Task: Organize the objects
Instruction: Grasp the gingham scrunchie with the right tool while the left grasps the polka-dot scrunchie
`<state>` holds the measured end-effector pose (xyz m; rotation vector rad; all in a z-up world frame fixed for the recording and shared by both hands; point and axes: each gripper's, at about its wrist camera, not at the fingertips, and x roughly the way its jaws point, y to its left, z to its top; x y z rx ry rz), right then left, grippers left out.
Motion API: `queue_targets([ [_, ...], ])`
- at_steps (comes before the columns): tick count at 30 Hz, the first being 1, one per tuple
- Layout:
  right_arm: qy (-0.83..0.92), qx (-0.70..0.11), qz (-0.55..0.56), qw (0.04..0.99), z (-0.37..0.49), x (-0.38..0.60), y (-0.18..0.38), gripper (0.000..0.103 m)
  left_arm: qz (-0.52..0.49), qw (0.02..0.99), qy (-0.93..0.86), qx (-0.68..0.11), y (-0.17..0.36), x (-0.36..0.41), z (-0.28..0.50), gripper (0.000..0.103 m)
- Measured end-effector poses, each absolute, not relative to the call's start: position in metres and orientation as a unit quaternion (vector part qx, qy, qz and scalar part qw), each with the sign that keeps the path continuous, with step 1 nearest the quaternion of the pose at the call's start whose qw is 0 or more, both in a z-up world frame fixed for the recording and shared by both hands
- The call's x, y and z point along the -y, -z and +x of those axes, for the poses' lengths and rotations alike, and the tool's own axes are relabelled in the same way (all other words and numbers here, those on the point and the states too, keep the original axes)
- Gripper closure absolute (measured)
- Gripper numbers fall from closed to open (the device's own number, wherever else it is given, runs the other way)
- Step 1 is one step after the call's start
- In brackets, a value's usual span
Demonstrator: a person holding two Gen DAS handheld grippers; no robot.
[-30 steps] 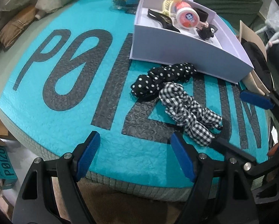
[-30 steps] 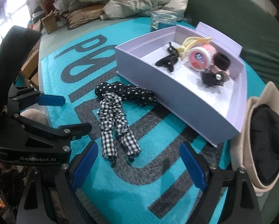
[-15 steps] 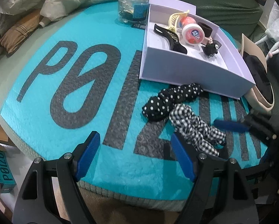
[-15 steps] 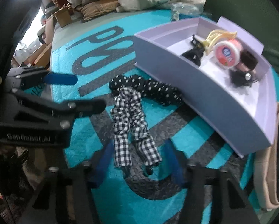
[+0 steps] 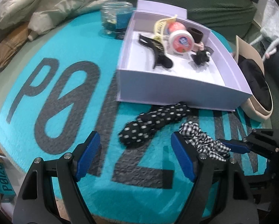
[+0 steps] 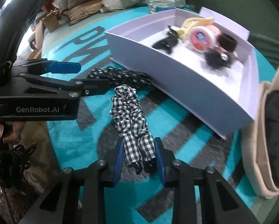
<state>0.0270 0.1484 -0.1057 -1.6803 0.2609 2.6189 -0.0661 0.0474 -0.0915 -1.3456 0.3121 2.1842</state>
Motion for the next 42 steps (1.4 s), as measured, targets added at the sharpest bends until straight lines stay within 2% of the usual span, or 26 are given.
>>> queue_targets([
  [13, -0.835, -0.094, -0.54, 0.041, 0.036, -0.162, 0.108, 0.07, -0.464, 0.334, -0.807, -0.149, 0.095, -0.087, -0.066, 0.026],
  [14, -0.836, -0.093, -0.54, 0.041, 0.035, -0.163, 0.109, 0.07, -0.465, 0.338, -0.805, -0.146, 0.096, -0.087, -0.065, 0.035],
  [15, -0.836, -0.094, -0.539, 0.04, 0.036, -0.162, 0.109, 0.069, -0.469, 0.342, -0.802, -0.14, 0.098, -0.087, -0.066, 0.048],
  [17, -0.837, -0.095, -0.537, 0.041, 0.036, -0.162, 0.109, 0.069, -0.486, 0.345, -0.793, -0.124, 0.104, -0.086, -0.068, 0.059],
  [19, -0.838, -0.095, -0.536, 0.041, 0.036, -0.162, 0.11, 0.068, -0.48, 0.347, -0.797, -0.114, 0.103, -0.083, -0.066, 0.066],
  [20, -0.838, -0.094, -0.536, 0.04, 0.036, -0.162, 0.11, 0.067, -0.482, 0.352, -0.794, -0.114, 0.104, -0.083, -0.064, 0.073],
  [24, -0.839, -0.09, -0.536, 0.035, 0.034, -0.158, 0.11, 0.058, -0.475, 0.363, -0.79, -0.135, 0.104, -0.087, -0.052, 0.078],
  [27, -0.84, -0.087, -0.534, 0.032, 0.034, -0.156, 0.11, 0.054, -0.491, 0.365, -0.782, -0.122, 0.103, -0.084, -0.049, 0.08],
  [42, -0.848, -0.088, -0.521, 0.039, 0.035, -0.158, 0.111, 0.054, -0.537, 0.352, -0.757, -0.124, 0.098, -0.067, -0.031, 0.081],
])
